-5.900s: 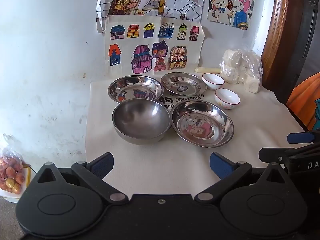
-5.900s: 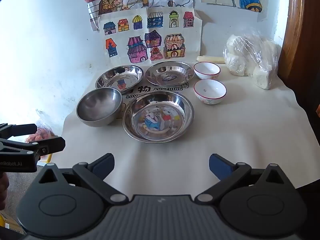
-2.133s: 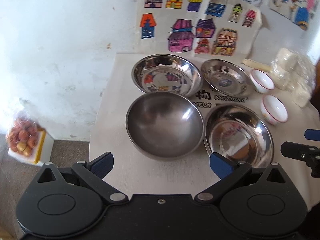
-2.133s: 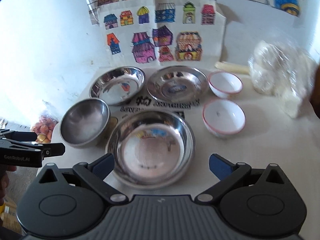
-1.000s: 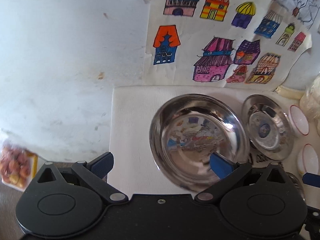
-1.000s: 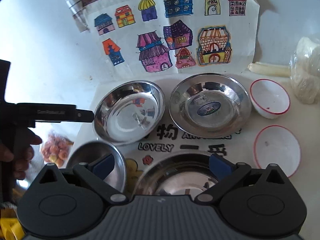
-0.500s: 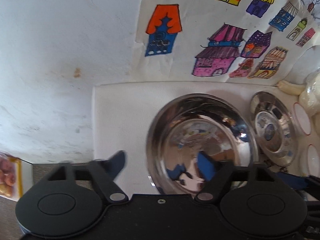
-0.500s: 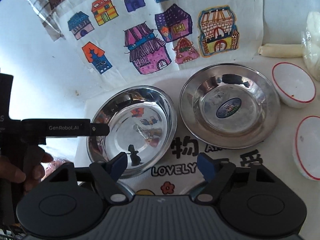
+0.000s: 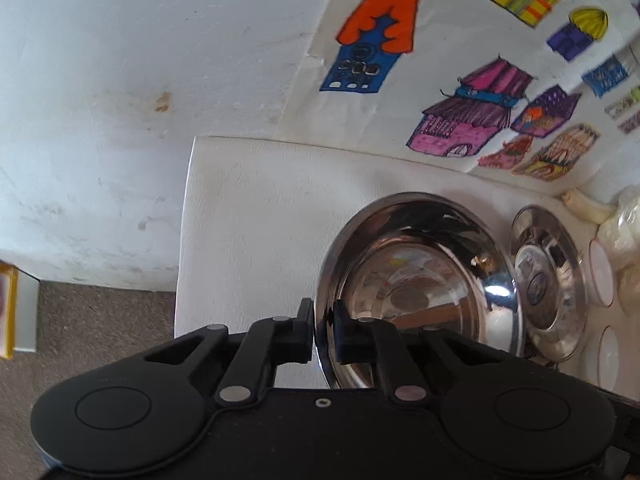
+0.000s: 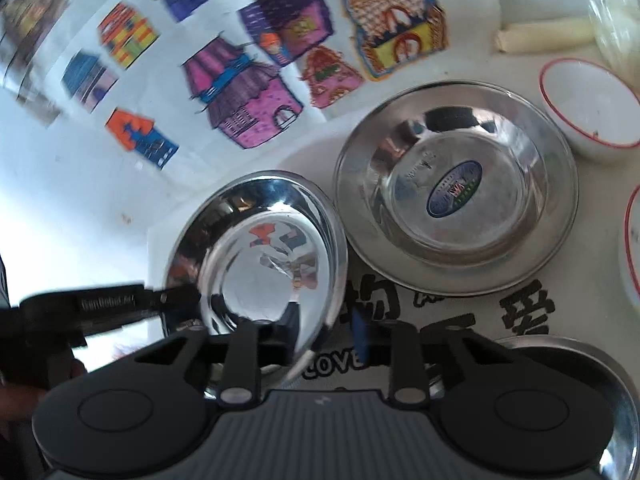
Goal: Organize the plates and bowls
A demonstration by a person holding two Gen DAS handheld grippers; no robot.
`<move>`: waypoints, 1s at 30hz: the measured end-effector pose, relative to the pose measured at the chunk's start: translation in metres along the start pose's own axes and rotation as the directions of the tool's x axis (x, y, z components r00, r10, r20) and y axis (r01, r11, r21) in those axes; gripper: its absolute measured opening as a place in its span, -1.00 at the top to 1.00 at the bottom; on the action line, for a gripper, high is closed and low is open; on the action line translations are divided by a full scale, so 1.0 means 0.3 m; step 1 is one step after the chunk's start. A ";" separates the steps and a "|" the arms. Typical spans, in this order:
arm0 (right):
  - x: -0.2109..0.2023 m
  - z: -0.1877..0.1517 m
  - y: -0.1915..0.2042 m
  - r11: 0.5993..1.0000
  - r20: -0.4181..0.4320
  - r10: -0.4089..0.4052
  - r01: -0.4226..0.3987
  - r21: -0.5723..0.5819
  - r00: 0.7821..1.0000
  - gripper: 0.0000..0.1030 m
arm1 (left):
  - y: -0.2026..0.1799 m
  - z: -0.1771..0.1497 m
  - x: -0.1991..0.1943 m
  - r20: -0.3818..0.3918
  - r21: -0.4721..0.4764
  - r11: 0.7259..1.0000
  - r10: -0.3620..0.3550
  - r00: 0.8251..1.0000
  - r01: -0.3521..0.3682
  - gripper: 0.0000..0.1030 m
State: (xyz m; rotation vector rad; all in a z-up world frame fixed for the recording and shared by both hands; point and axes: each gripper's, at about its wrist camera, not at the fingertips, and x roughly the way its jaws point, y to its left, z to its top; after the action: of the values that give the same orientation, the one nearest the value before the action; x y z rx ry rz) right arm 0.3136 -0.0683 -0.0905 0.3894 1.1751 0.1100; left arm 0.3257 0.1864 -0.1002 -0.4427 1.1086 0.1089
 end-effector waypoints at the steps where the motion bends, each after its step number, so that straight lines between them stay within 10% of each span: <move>1: 0.001 0.004 0.000 1.000 0.001 -0.002 0.002 -0.003 1.000 0.58 | 0.004 -0.003 -0.005 0.004 -0.004 1.000 0.000 1.000 0.000 0.83; 15: -0.086 0.022 -0.008 0.992 0.099 0.081 -0.071 -0.101 0.992 0.73 | -0.049 -0.055 -0.186 0.125 -0.008 1.000 -0.023 0.992 0.024 0.86; 30: -0.397 -0.106 -0.255 0.990 0.154 0.047 -0.026 -0.139 0.987 0.71 | -0.387 -0.304 -0.271 0.116 0.081 0.988 -0.143 0.983 0.134 0.85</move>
State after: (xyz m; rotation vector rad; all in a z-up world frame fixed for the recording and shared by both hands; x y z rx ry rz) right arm 0.2294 -0.1655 -0.0237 0.2929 0.9989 0.1878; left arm 0.2475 0.0556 -0.0283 -0.4405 0.9562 -0.0272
